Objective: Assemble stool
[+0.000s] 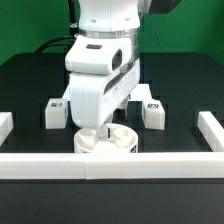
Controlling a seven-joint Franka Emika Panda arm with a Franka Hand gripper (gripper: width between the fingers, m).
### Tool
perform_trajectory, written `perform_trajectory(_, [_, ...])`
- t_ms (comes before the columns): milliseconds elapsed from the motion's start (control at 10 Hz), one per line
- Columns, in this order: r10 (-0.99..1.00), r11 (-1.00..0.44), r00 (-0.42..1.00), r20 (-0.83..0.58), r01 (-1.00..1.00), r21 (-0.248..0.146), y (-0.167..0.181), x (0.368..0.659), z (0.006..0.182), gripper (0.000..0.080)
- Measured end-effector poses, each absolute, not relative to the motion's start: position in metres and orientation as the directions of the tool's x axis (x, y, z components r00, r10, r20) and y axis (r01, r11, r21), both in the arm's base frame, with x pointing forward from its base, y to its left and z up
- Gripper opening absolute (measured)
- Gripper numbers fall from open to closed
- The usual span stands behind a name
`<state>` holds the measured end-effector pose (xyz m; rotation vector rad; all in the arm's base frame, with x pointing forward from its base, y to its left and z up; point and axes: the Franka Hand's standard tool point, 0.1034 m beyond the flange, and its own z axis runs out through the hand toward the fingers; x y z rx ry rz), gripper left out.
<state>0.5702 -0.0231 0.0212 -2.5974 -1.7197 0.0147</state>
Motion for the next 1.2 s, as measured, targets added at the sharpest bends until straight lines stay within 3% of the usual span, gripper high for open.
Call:
perform_trajectory(600, [0.920,-0.391,0.391,0.006,0.920,-0.037,-0.0218,0.5709,0.0113,0.0627])
perform_trajectory(700, [0.920,-0.390,0.391,0.006,0.920,-0.037,-0.0218,0.5708,0.0113,0.0395])
perform_trajectory(800, [0.920,-0.391,0.391,0.006,0.920,-0.037,-0.0218,0.5708,0.0113,0.0395])
perform_trajectory(900, [0.920,-0.391,0.391,0.006,0.920,-0.037,-0.0218,0.5708,0.0112,0.0259])
perform_trajectory(1000, [0.921,-0.390,0.391,0.003,0.920,-0.045,-0.0216,0.5683,0.0100,0.0063])
perform_trajectory(1200, [0.921,-0.390,0.391,0.003,0.920,-0.045,-0.0216,0.5681,0.0100,0.0028])
